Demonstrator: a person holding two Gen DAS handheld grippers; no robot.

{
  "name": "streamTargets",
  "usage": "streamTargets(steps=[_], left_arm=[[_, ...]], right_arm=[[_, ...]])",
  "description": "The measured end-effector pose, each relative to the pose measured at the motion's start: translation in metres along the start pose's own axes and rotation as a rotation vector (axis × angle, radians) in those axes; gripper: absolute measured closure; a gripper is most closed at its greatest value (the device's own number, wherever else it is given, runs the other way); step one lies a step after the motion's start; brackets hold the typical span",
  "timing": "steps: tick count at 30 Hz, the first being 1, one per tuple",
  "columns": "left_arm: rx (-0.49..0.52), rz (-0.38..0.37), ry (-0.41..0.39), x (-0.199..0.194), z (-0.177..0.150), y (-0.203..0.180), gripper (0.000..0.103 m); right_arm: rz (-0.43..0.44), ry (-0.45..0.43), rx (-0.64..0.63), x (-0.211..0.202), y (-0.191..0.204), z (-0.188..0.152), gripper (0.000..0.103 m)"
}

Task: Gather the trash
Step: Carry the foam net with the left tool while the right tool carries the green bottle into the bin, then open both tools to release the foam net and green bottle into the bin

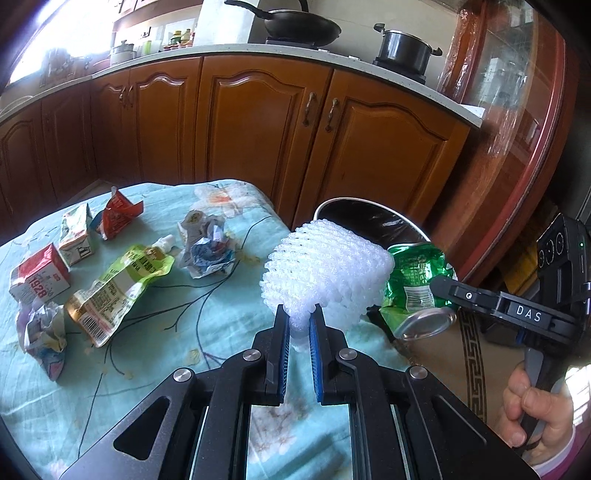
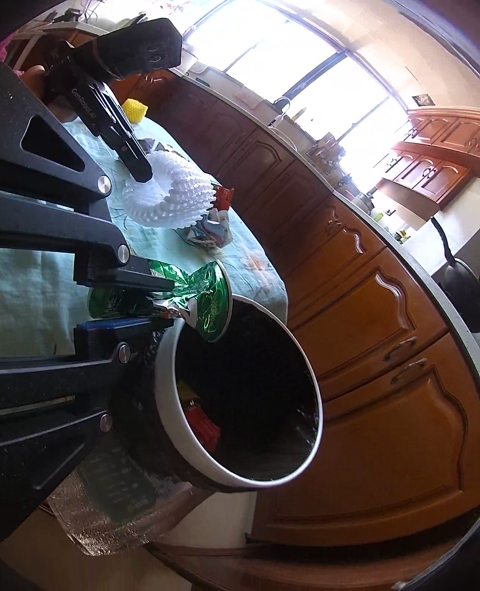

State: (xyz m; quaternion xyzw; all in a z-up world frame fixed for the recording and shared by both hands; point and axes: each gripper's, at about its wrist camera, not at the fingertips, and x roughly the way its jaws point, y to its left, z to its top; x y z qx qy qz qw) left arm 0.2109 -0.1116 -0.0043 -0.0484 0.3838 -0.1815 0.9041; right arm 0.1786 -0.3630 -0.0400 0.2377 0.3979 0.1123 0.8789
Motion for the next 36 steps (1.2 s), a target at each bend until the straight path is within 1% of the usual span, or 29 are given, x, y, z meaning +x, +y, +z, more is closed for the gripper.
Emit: streamTargets(steps=[4,10,14,18,24,31,33,36], left_arm=[[0.040,-0.009,0.011,0.018,0.014,-0.016,0.094],[0.082,-0.021,0.027,0.047,0.037,-0.035,0.094],[0.113,-0.016,0.038,0.069,0.050,-0.046,0.094],[0.132,-0.011,0.057,0.092,0.063,-0.053,0.094],[0.151,-0.002,0.092,0.122,0.072,-0.062,0.094],[0.157,-0.005,0.121,0.142,0.077,-0.067,0.092],[0.159,-0.002,0.131,0.146,0.078,-0.068,0.086],[0.155,0.006,0.130,0.146,0.077,-0.069,0.079]], right_arm=[[-0.058,-0.038,-0.019,-0.007,-0.010,0.017,0.091],[-0.128,-0.067,-0.055,-0.007,-0.021,0.036,0.091],[-0.165,-0.074,-0.076,-0.005,-0.024,0.046,0.091],[-0.199,-0.060,-0.101,0.003,-0.026,0.052,0.091],[-0.231,-0.028,-0.123,0.016,-0.033,0.058,0.091],[-0.250,0.008,-0.131,0.030,-0.042,0.064,0.090],[-0.253,0.015,-0.125,0.033,-0.045,0.067,0.089],[-0.244,0.020,-0.100,0.035,-0.051,0.070,0.085]])
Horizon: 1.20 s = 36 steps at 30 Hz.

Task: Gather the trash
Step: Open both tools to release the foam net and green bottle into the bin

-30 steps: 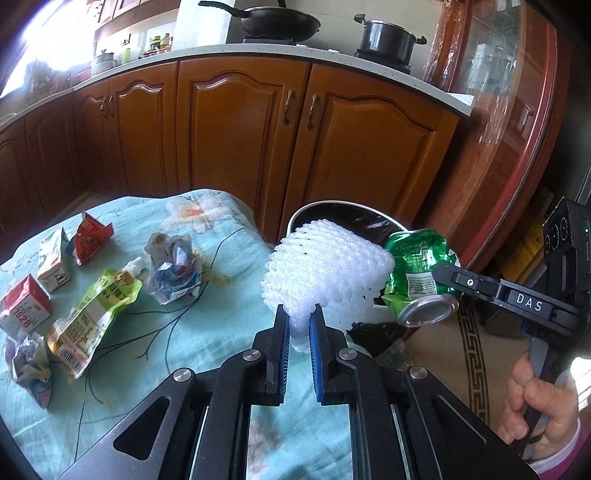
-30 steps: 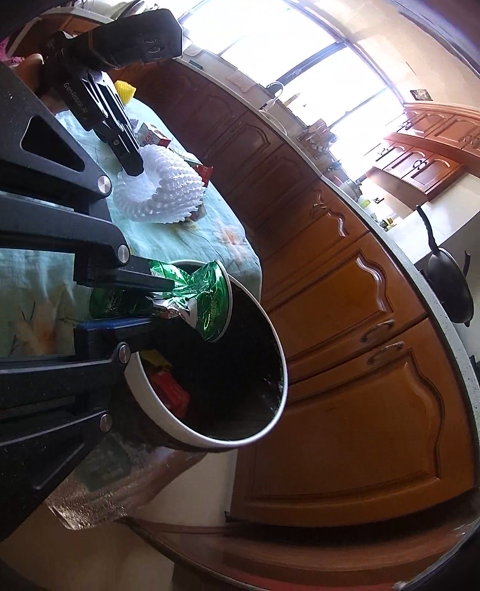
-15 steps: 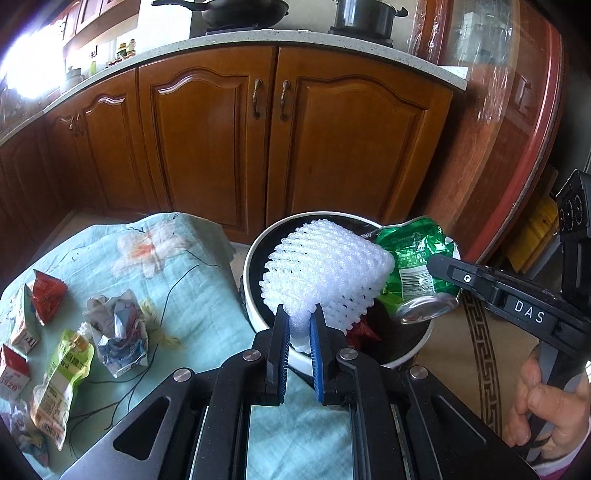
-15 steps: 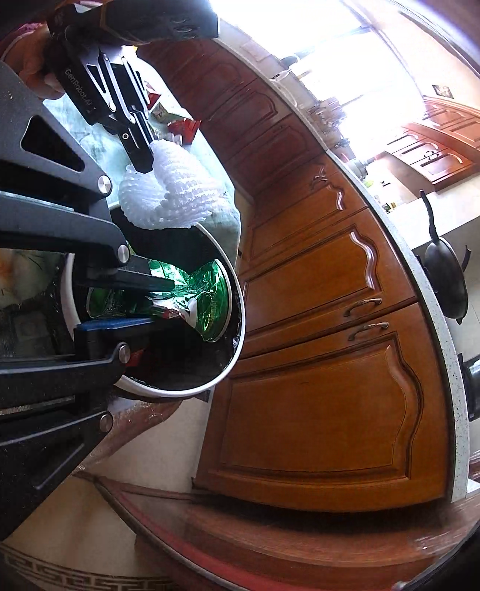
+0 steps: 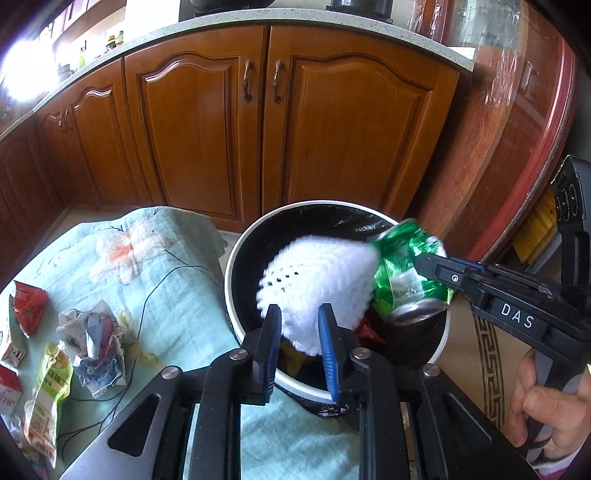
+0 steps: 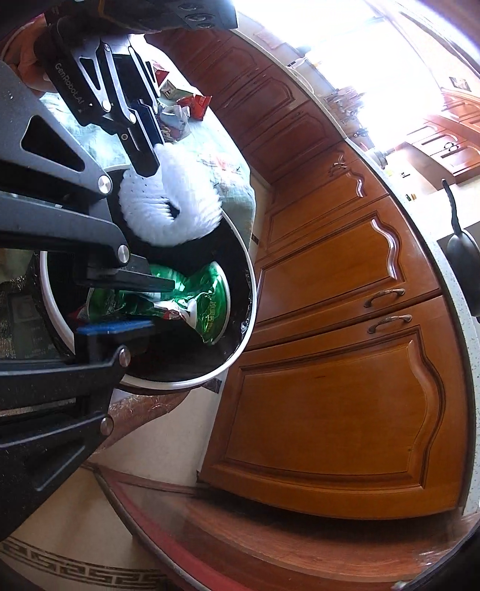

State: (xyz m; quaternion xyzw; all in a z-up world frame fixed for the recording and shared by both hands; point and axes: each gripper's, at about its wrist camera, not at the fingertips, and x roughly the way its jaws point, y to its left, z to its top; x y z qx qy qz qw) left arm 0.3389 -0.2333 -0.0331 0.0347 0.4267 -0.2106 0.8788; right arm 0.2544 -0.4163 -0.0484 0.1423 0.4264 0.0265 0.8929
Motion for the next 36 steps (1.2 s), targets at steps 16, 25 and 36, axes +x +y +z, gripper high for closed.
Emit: streamTargets(steps=[16,25,36], left_arm=[[-0.124,0.027,-0.049,-0.045,-0.047,0.030,0.045],[-0.203,0.071,-0.066,-0.088,-0.090,0.055,0.045],[-0.283,0.116,-0.070,-0.130,-0.129,0.093,0.045]], right_arm=[[0.111,-0.065,0.091,-0.023,0.015,-0.029,0.016],[0.181,-0.049,0.057,-0.030,0.060,-0.058,0.013],[0.240,0.003,0.005,-0.021,0.109,-0.076,0.013]])
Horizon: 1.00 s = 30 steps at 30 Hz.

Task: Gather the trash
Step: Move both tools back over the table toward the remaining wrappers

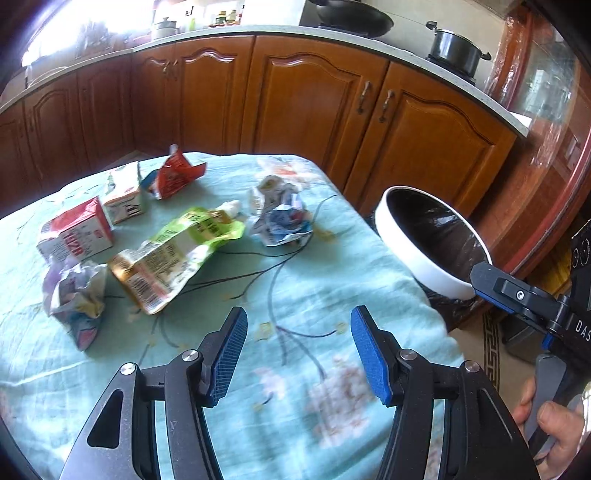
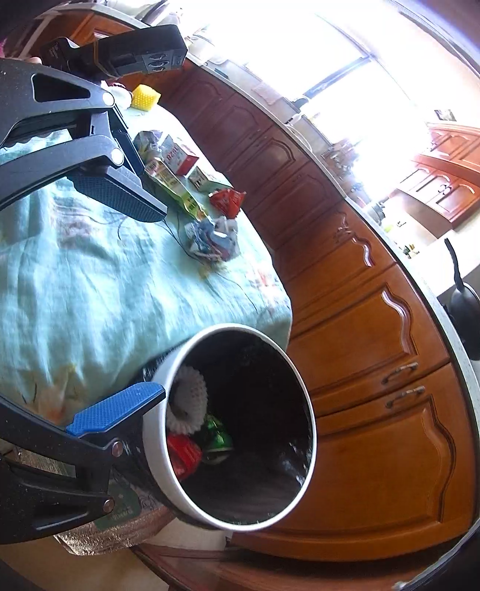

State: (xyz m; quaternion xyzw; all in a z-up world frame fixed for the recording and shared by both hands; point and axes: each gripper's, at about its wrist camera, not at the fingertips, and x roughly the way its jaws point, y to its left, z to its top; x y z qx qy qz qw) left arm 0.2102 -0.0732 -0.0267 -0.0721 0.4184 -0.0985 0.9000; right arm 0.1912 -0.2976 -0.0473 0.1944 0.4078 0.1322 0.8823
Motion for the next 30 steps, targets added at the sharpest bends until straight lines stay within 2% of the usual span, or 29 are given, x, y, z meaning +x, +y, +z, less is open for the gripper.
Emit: streamTargets(steps=[8,17,23,30], left_arm=[[0.016,0.024,-0.004,-0.015,-0.002,0.025,0.045],[0.068,0.074,0.004,-0.011,0.011,0.052,0.041],[0.120,0.132,0.025,0.009,0.027,0.060,0.032],[0.196,0.181,0.063,0.045,0.042,0.056,0.030]], right_arm=[[0.021,0.038,-0.038,0.019,0.024,-0.007,0.013],[0.029,0.083,-0.058,0.050,0.040,-0.002,0.013],[0.038,0.101,-0.064,0.074,0.048,0.011,0.013],[0.053,0.112,-0.047,0.109,0.053,0.033,0.013]])
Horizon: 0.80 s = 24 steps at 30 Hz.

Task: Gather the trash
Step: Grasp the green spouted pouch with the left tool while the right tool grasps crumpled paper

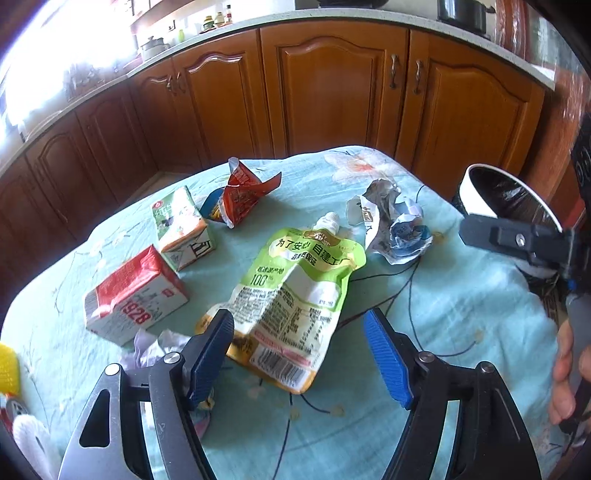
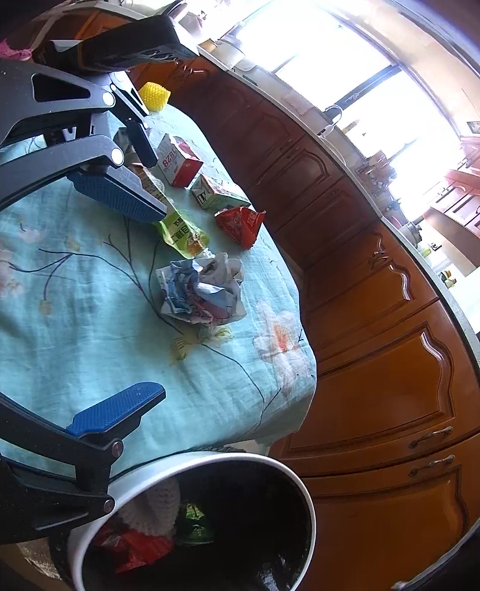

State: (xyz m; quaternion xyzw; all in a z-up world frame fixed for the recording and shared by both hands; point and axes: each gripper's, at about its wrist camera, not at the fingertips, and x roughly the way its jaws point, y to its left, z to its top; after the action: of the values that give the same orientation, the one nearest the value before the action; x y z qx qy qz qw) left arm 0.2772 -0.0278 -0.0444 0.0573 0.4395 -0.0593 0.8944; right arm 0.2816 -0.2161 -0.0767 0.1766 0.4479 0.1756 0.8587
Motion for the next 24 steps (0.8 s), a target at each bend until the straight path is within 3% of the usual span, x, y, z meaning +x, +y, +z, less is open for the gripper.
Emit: streamTargets(steps=[4,7,8,9,11,17,24], left_arm=[[0.024,0.043,0.033,0.022,0.006,-0.004,0.030],[0.040,0.071,0.049,0.035,0.008,-0.007,0.030],[0.048,0.070,0.048,0.038,0.008,-0.009,0.031],[0.051,0.070,0.049,0.040,0.008,-0.009,0.032],[0.067,0.068,0.042,0.044,0.008,-0.012,0.051],[0.107,0.072,-0.002,0.036,0.004,-0.023,0.066],[-0.011,-0.054,-0.035,0.012,0.004,-0.018,0.071]], right_arm=[[0.004,0.034,0.009,0.024,-0.001,0.010,0.014],[0.004,0.075,0.000,0.043,0.001,0.013,0.025],[0.001,0.084,-0.006,0.047,0.001,0.013,0.033],[-0.008,0.090,-0.017,0.051,0.002,0.012,0.051],[-0.028,0.095,-0.026,0.054,0.002,0.012,0.077],[-0.019,0.042,-0.017,0.028,-0.005,0.007,0.081],[-0.012,-0.006,-0.004,-0.008,-0.011,-0.002,0.081]])
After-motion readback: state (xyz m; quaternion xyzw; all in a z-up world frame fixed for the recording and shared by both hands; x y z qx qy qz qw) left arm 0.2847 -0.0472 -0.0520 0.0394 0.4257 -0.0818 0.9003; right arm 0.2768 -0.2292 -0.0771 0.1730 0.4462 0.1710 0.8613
